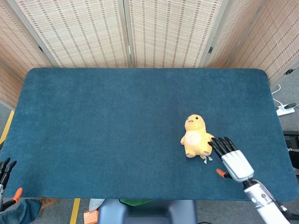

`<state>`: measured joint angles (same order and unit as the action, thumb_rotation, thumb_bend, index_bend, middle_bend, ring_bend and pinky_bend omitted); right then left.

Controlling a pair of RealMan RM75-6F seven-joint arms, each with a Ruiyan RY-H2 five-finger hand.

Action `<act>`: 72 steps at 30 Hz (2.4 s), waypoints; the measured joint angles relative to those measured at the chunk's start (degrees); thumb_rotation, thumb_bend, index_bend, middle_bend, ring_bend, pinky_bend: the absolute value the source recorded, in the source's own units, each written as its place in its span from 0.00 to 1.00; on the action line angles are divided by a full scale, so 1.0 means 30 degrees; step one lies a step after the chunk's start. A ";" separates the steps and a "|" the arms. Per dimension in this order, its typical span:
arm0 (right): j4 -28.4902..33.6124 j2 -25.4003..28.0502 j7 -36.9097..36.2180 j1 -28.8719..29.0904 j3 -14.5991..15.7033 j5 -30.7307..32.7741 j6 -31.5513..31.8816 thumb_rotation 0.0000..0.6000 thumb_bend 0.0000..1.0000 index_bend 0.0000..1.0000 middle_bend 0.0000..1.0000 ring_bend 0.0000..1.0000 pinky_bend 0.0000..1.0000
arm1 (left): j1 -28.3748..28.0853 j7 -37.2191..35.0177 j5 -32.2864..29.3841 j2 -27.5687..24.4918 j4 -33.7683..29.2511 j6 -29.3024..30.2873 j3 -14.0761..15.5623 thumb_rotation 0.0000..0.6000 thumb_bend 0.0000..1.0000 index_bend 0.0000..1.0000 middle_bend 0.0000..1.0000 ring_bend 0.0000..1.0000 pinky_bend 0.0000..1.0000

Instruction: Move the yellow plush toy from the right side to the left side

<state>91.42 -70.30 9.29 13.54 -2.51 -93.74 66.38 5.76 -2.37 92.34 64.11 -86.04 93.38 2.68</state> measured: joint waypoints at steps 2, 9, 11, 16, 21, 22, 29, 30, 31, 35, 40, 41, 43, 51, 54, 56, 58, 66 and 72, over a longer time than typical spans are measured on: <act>-0.0268 -0.0763 0.0810 0.0812 -0.0543 0.1378 -0.1224 1.00 0.16 0.00 0.00 0.00 0.00 | -0.0075 -0.0060 -0.0252 -0.0029 -0.0026 -0.0243 -0.0064 1.00 0.34 0.02 0.06 0.00 0.08; -0.2775 -0.3203 0.1838 0.3117 -0.1671 0.4639 -0.4403 1.00 0.19 0.00 0.01 0.00 0.01 | -0.0346 -0.0130 -0.0936 -0.0103 -0.0095 -0.0905 -0.0295 1.00 0.34 0.02 0.06 0.00 0.08; -0.3569 -0.3807 0.1657 0.3486 -0.1729 0.4759 -0.4632 1.00 0.24 0.05 0.14 0.09 0.22 | -0.0407 0.0001 -0.1115 -0.0123 -0.0163 -0.1063 -0.0349 1.00 0.34 0.02 0.06 0.00 0.09; -0.4635 -0.4649 0.0549 0.3640 -0.1548 0.3441 -0.3158 1.00 0.57 0.68 0.76 0.68 0.87 | -0.0508 0.0192 -0.1278 -0.0178 -0.0396 -0.1316 -0.0349 1.00 0.34 0.02 0.06 0.00 0.09; -0.5714 -0.5492 -0.1340 0.3645 -0.1124 0.0452 0.0452 1.00 0.66 0.76 0.82 0.73 0.93 | -0.0498 0.0011 -0.1227 -0.0219 -0.0418 -0.1229 -0.0338 1.00 0.34 0.02 0.06 0.00 0.09; -0.5947 -0.5757 -0.1934 0.3699 -0.1006 -0.0450 0.1529 1.00 0.66 0.76 0.82 0.73 0.93 | -0.0502 -0.0043 -0.1203 -0.0235 -0.0415 -0.1226 -0.0326 1.00 0.34 0.02 0.06 0.00 0.09; -0.5657 -0.7685 -0.2439 0.5092 -0.0744 -0.3904 0.3793 1.00 0.63 0.76 0.81 0.73 0.93 | -0.0550 -0.0534 -0.1261 -0.0342 -0.0407 -0.1284 -0.0340 1.00 0.34 0.02 0.06 0.00 0.09; -0.5527 -0.7923 -0.2120 0.5316 -0.0784 -0.3924 0.3557 1.00 0.63 0.76 0.80 0.72 0.93 | -0.0560 -0.0603 -0.1281 -0.0358 -0.0402 -0.1310 -0.0343 1.00 0.34 0.02 0.06 0.00 0.09; -0.5401 -0.8360 -0.1730 0.5635 -0.0861 -0.3886 0.3144 1.00 0.62 0.76 0.80 0.71 0.93 | -0.0573 -0.0680 -0.1293 -0.0382 -0.0384 -0.1359 -0.0332 1.00 0.34 0.02 0.06 0.00 0.09; -0.5599 -1.0551 -0.0695 0.6739 -0.1249 -0.3414 0.1611 1.00 0.59 0.76 0.74 0.68 0.90 | -0.0603 -0.0888 -0.1297 -0.0440 -0.0264 -0.1505 -0.0252 1.00 0.34 0.02 0.06 0.00 0.09; -0.7878 -1.3487 -0.0690 0.8116 -0.1760 -0.2577 0.0234 1.00 0.48 0.61 0.55 0.54 0.71 | -0.0594 -0.1324 -0.1241 -0.0525 -0.0144 -0.1517 -0.0177 1.00 0.34 0.02 0.06 0.00 0.09; -0.8424 -1.3922 -0.0761 0.8313 -0.1838 -0.2421 0.0071 1.00 0.45 0.54 0.50 0.49 0.65 | -0.0587 -0.1416 -0.1223 -0.0540 -0.0126 -0.1491 -0.0170 1.00 0.34 0.02 0.06 0.00 0.09; -0.9673 -1.4826 -0.0751 0.8718 -0.1987 -0.1996 -0.0349 1.00 0.37 0.27 0.32 0.31 0.49 | -0.0569 -0.1596 -0.1161 -0.0572 -0.0044 -0.1439 -0.0139 1.00 0.34 0.02 0.06 0.00 0.09; -0.8720 -1.4316 0.0802 0.9234 -0.2100 -0.0263 -0.2919 1.00 0.05 0.00 0.00 0.00 0.00 | -0.0592 -0.1573 -0.0896 -0.0542 0.0038 -0.1424 0.0011 1.00 0.34 0.02 0.06 0.00 0.09; -0.6646 -1.3111 0.0544 0.9128 -0.1937 0.0002 -0.3008 1.00 0.04 0.00 0.00 0.00 0.00 | -0.0577 -0.1489 -0.0669 -0.0466 0.0058 -0.1256 0.0051 1.00 0.34 0.02 0.06 0.00 0.10; -0.5036 -1.1871 0.0070 0.8897 -0.1677 0.0019 -0.2825 1.00 0.04 0.00 0.00 0.00 0.00 | -0.0575 -0.1483 -0.0443 -0.0380 0.0138 -0.1109 0.0084 1.00 0.34 0.01 0.06 0.00 0.12; -0.3382 -1.0300 -0.0448 0.8513 -0.1253 -0.0140 -0.2377 1.00 0.04 0.00 0.00 0.00 0.00 | -0.0610 -0.1545 -0.0116 -0.0285 0.0239 -0.0997 0.0142 1.00 0.33 0.00 0.05 0.00 0.13; 0.0643 -0.3206 -0.2486 0.5600 0.1901 -0.2241 0.2022 1.00 0.04 0.00 0.00 0.00 0.00 | -0.1508 -0.1808 0.2808 -0.0061 0.0146 -0.1000 0.0748 1.00 0.29 0.00 0.06 0.02 0.14; -0.0321 -0.0587 -0.4861 0.1512 0.4109 -0.3237 0.8202 1.00 0.04 0.00 0.00 0.00 0.00 | -0.3291 0.0750 0.4885 -0.0031 -0.2265 -0.3129 0.1017 1.00 0.27 0.00 0.00 0.00 0.10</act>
<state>90.45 -72.06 -5.29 18.08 9.82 -103.45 90.99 -4.11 -0.12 107.00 64.02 -92.83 83.99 5.73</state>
